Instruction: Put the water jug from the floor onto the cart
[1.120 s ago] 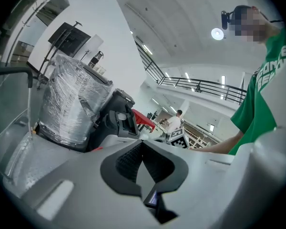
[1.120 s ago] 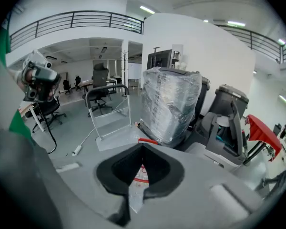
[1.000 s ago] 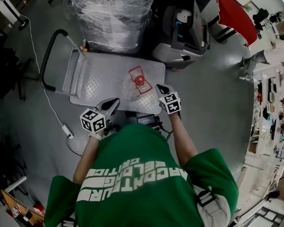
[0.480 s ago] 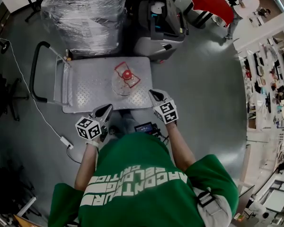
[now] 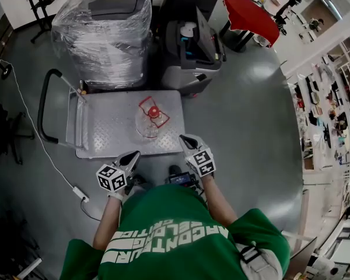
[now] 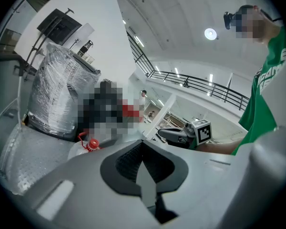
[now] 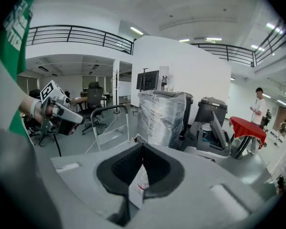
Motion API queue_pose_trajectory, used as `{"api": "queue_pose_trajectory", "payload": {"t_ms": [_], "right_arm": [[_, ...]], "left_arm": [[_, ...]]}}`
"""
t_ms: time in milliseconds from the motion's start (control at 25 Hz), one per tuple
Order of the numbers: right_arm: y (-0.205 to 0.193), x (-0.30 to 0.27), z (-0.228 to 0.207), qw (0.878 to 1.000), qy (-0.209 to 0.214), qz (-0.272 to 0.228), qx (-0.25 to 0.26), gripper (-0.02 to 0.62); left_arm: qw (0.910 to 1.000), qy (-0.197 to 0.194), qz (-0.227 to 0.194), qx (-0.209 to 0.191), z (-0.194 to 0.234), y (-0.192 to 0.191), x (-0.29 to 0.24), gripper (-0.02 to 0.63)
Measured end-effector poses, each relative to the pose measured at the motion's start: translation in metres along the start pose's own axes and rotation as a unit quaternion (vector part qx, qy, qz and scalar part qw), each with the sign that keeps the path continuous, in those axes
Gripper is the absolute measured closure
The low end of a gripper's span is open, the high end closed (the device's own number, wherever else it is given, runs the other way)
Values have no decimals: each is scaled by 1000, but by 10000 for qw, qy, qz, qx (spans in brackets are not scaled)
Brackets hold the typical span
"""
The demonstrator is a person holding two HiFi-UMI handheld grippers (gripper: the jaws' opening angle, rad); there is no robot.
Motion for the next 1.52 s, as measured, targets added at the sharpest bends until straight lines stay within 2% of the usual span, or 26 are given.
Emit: {"api": "queue_pose_trajectory", "payload": {"t_ms": [400, 920, 1120, 1360, 1520], "right_arm": [[-6, 15, -29, 9999, 151, -72, -21, 601], [-22, 44, -92, 9998, 12, -176, -57, 603], [-35, 64, -115, 9994, -157, -194, -229, 601], [-51, 82, -122, 9981, -306, -245, -467, 601], [-59, 85, -113, 9983, -225, -163, -519, 601]], "left_arm": [[9996, -110, 150, -222, -12, 12, -48, 598], [9981, -338, 326, -408, -49, 15, -132, 598], [9968, -523, 406, -449, -69, 13, -165, 598], [9943, -693, 628, -507, -90, 0, -180, 598], [9948, -625, 654, -465, -91, -7, -176, 598]]}}
Point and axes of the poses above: the fingertips, and each gripper's own axes: x backward along the fingers, z to its left, y out of its top, the point moved 7 cm from there along x, backward along the fingers, and after that the axes turned 1 degree about -z, right-handed, at the moved point
